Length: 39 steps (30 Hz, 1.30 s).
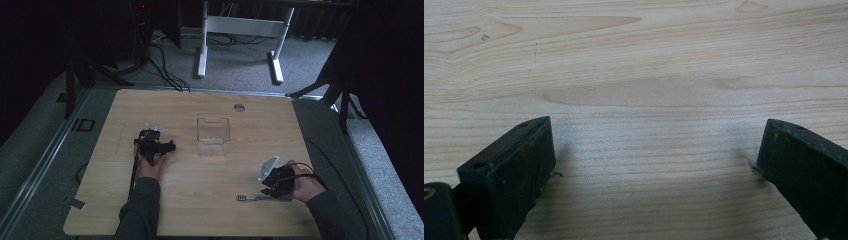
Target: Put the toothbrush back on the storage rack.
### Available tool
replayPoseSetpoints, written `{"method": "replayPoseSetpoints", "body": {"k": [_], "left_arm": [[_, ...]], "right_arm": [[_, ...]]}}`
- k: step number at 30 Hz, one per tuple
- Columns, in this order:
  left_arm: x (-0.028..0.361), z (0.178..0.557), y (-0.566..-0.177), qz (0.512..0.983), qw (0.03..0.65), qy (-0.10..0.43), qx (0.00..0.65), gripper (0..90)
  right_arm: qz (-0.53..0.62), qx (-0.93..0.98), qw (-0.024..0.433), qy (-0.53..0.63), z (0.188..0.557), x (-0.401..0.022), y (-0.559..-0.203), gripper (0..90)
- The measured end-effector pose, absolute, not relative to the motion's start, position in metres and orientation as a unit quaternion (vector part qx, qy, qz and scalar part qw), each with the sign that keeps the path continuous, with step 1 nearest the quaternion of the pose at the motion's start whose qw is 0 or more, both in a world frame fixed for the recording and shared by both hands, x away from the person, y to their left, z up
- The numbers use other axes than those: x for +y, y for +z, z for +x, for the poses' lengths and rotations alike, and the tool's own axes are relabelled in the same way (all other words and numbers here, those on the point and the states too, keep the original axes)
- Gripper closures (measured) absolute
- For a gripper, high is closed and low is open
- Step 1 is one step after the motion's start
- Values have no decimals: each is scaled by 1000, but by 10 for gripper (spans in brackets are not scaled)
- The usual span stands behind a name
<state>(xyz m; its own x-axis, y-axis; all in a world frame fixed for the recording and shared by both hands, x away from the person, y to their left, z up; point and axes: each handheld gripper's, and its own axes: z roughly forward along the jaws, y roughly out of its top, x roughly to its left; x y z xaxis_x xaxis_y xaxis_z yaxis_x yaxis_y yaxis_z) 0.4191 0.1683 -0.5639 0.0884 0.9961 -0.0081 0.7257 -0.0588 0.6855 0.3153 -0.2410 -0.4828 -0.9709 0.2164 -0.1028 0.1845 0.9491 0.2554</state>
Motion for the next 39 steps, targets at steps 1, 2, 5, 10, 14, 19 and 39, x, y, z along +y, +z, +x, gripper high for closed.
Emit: {"method": "replayPoseSetpoints", "body": {"k": [1, 2, 5, 10, 14, 19, 39], "left_arm": [[168, 419, -564, 685, 275, 246, 629, 25], [168, 419, -564, 685, 275, 246, 629, 24], [168, 419, -564, 685, 274, 246, 629, 25], [168, 419, -564, 685, 274, 246, 629, 25], [168, 419, -564, 685, 275, 246, 629, 24], [168, 419, -564, 685, 274, 246, 629, 25], [168, 419, -564, 685, 275, 246, 629, 24]], "right_arm": [[102, 985, 65, 122, 315, -241, -483, 662], [101, 985, 64, 121, 315, -241, -484, 662], [98, 986, 63, 119, 315, -241, -484, 662], [96, 987, 59, 114, 316, -241, -485, 663], [91, 988, 55, 112, 316, -241, -486, 664], [88, 989, 49, 108, 315, -240, -487, 669], [75, 992, 39, 95, 314, -236, -493, 672]]}}
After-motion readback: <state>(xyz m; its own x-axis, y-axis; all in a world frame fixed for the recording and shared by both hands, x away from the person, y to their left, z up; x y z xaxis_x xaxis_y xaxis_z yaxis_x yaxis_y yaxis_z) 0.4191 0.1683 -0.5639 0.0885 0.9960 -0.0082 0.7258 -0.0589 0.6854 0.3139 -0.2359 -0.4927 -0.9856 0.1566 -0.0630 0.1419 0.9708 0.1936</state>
